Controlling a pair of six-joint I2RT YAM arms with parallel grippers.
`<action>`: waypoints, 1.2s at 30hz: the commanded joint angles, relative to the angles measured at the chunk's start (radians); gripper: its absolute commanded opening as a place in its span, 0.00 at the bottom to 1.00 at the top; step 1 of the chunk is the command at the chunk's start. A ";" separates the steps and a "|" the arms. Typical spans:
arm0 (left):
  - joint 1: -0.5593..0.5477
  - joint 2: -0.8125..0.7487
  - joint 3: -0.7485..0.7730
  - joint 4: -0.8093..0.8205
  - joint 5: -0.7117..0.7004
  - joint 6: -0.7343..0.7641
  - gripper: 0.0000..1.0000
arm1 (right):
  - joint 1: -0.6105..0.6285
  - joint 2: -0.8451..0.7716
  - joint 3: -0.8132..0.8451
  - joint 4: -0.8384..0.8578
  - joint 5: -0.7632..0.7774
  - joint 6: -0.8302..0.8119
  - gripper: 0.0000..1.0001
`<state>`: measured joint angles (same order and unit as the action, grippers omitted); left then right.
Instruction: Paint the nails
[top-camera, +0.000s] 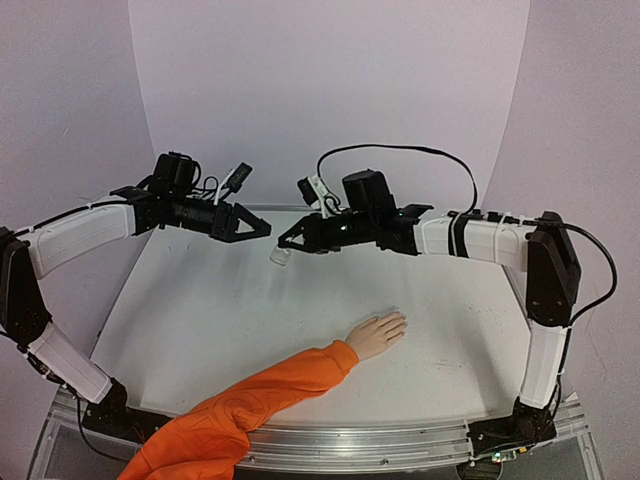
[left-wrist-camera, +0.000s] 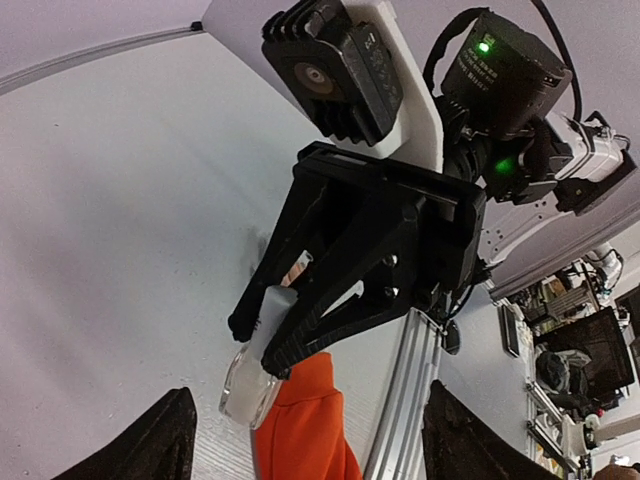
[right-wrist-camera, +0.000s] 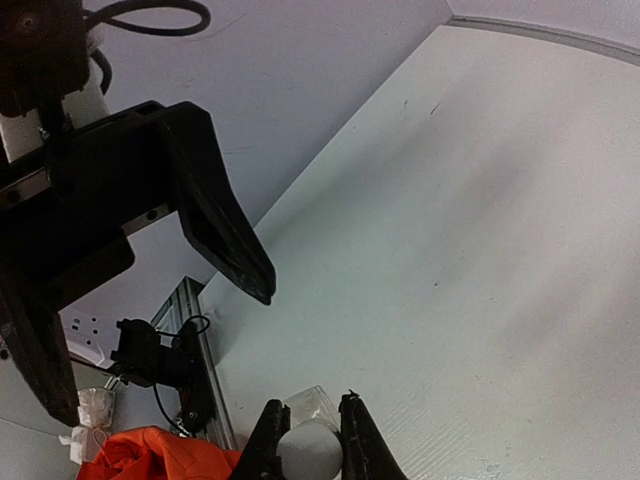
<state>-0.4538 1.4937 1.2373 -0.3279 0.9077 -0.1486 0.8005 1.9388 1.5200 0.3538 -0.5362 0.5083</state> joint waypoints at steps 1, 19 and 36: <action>-0.008 0.006 0.018 0.060 0.121 0.067 0.74 | -0.004 -0.103 -0.010 0.116 -0.083 0.047 0.00; -0.028 0.038 0.025 0.066 0.167 0.082 0.44 | -0.001 -0.097 0.001 0.217 -0.166 0.116 0.00; -0.052 0.059 0.037 0.067 0.186 0.067 0.38 | 0.014 -0.059 0.037 0.208 -0.167 0.106 0.00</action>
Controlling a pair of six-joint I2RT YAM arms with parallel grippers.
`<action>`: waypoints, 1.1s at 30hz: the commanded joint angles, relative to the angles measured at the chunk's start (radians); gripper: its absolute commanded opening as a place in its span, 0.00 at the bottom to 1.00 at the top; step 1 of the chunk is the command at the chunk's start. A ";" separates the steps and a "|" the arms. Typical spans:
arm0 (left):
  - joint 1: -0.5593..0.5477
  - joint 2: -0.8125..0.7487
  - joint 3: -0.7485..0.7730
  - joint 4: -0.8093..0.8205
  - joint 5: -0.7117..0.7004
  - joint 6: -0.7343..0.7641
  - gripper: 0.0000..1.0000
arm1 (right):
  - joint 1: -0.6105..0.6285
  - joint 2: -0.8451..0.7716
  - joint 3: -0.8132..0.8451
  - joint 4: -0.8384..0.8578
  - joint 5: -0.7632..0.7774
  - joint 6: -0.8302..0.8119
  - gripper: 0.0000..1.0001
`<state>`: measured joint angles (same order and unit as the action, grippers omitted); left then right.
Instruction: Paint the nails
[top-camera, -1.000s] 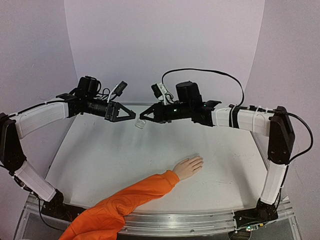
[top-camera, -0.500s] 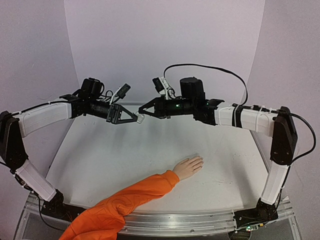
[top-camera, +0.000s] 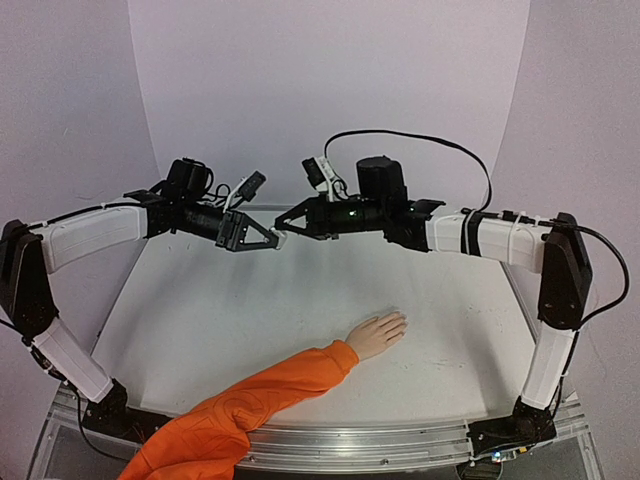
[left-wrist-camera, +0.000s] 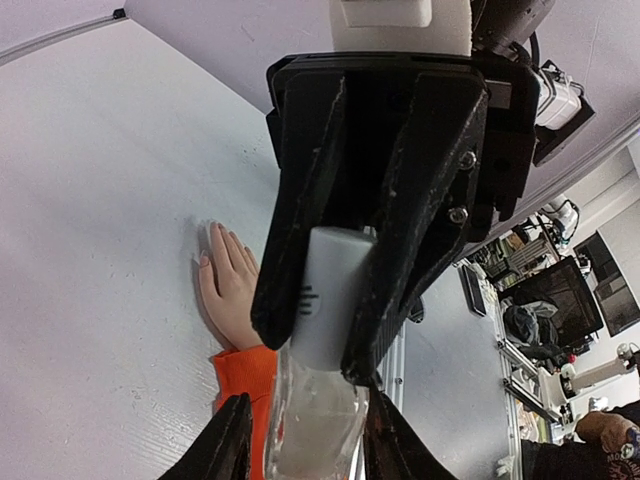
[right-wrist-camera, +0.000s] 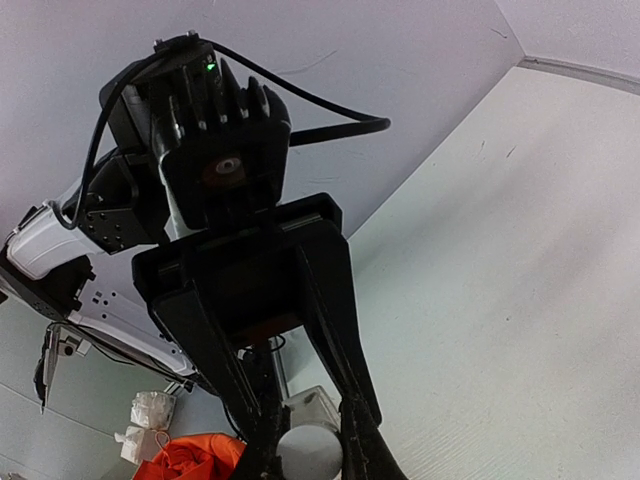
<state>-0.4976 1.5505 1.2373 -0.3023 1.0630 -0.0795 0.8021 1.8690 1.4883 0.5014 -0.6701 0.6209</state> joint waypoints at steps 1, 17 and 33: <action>-0.010 0.004 0.037 0.042 0.032 -0.002 0.38 | 0.012 0.012 0.070 0.057 -0.032 -0.009 0.00; -0.018 -0.039 0.030 0.038 -0.076 0.010 0.00 | 0.022 0.016 0.088 -0.009 0.010 -0.043 0.04; -0.218 -0.240 -0.109 0.048 -1.059 -0.068 0.00 | 0.015 -0.109 0.017 -0.105 0.422 0.115 0.98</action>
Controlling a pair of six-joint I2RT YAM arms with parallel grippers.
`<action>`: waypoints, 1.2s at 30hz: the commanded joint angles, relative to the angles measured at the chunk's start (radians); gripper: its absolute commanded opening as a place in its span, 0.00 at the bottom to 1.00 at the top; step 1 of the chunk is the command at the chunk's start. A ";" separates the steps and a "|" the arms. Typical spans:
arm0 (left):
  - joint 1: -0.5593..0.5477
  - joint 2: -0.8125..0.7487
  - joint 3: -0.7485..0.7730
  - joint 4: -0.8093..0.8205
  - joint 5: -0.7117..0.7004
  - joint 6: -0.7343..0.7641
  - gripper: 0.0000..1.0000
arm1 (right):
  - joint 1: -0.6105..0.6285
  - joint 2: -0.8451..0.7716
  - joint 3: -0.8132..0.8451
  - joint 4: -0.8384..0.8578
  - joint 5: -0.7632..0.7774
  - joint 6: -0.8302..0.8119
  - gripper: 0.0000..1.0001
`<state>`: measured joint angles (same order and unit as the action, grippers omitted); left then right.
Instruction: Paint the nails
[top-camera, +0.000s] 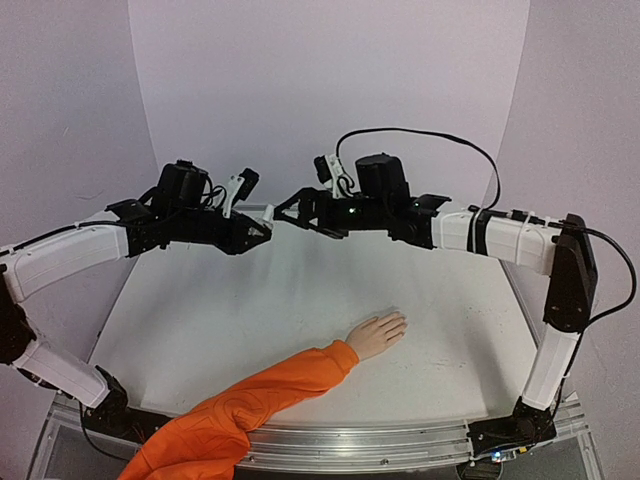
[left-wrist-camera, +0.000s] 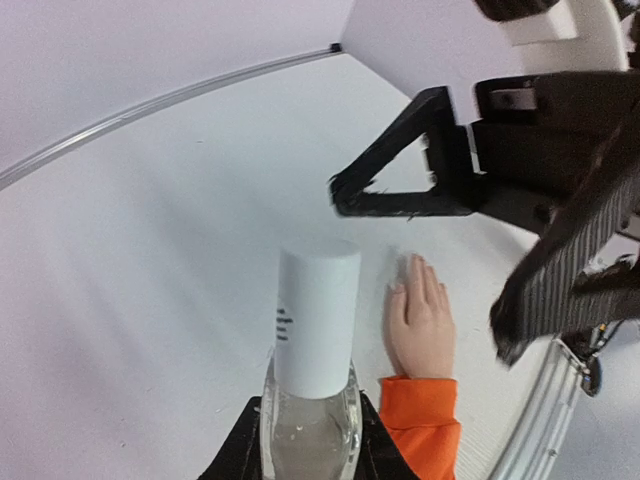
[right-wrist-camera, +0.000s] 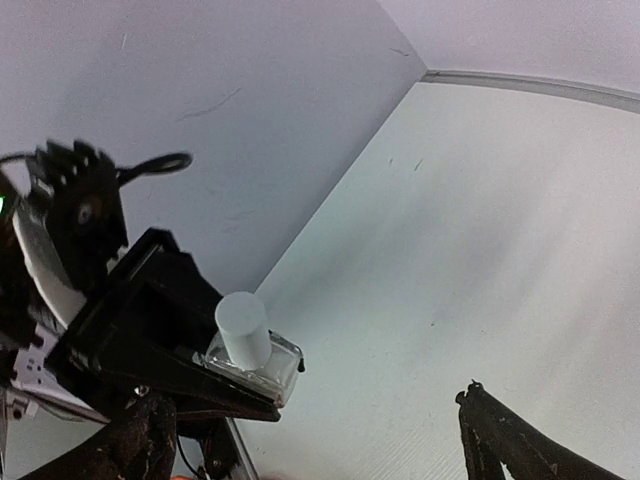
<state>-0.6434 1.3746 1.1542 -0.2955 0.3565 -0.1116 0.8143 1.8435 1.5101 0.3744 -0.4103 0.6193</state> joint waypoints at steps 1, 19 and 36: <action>-0.092 -0.070 -0.036 0.049 -0.423 -0.044 0.00 | 0.004 -0.077 -0.003 0.026 0.174 0.146 0.98; -0.194 -0.019 -0.044 0.083 -0.631 -0.069 0.00 | 0.076 0.121 0.164 0.134 0.107 0.141 0.63; -0.197 -0.066 -0.063 0.086 -0.486 -0.100 0.00 | 0.088 0.114 0.122 0.141 0.107 0.034 0.04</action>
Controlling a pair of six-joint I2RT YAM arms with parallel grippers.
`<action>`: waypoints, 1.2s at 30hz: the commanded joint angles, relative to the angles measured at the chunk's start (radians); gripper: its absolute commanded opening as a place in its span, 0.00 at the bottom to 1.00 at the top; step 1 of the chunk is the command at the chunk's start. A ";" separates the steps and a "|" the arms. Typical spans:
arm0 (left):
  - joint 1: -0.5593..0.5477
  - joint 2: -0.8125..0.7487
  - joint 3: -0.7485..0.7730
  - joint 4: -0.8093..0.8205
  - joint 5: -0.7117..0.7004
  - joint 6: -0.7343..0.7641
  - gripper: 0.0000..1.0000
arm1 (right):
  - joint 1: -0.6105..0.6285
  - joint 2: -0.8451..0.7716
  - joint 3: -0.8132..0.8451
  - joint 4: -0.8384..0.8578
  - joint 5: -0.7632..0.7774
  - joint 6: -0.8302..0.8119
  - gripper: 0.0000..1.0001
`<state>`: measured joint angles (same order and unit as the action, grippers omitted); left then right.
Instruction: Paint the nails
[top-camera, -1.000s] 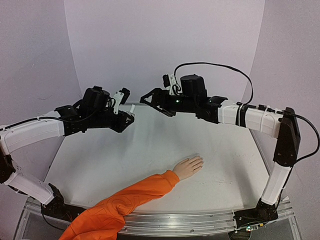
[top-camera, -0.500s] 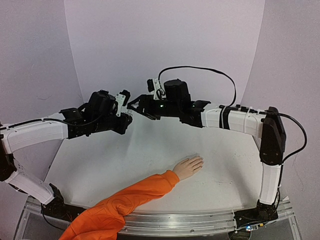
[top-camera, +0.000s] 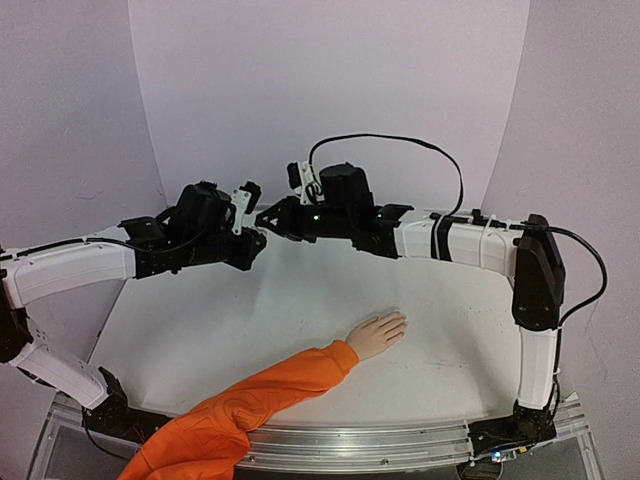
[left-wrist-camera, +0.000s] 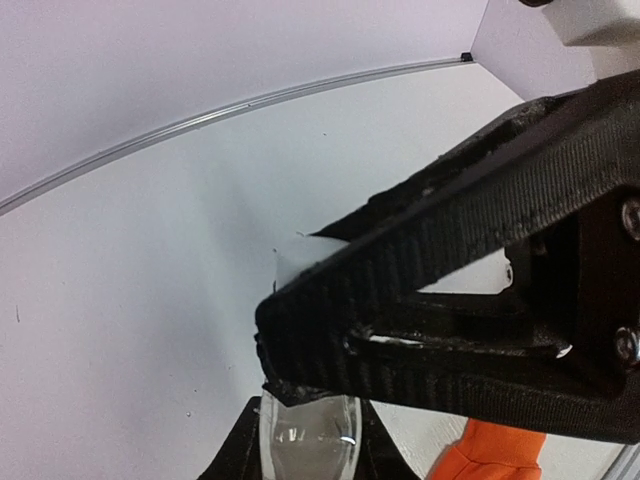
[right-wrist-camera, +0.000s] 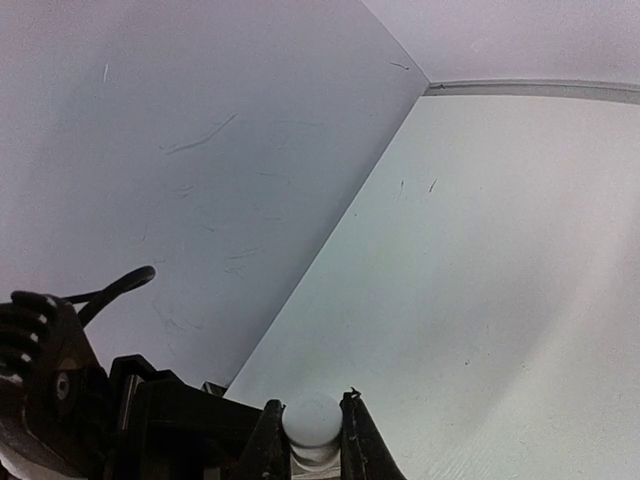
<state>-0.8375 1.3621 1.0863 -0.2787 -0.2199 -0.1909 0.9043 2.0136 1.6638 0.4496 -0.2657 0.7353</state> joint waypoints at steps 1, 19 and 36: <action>-0.001 -0.060 0.008 0.069 0.135 -0.019 0.00 | -0.010 -0.074 -0.051 0.089 -0.071 -0.109 0.00; 0.117 -0.122 -0.038 0.375 1.088 -0.069 0.00 | -0.046 -0.305 -0.340 0.408 -0.902 -0.459 0.00; 0.060 -0.198 -0.119 0.223 0.087 0.041 0.00 | -0.039 -0.233 -0.188 0.145 -0.054 -0.076 0.73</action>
<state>-0.7593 1.1591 0.9382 -0.0425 0.0540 -0.1734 0.8368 1.7416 1.3754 0.6048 -0.5217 0.5076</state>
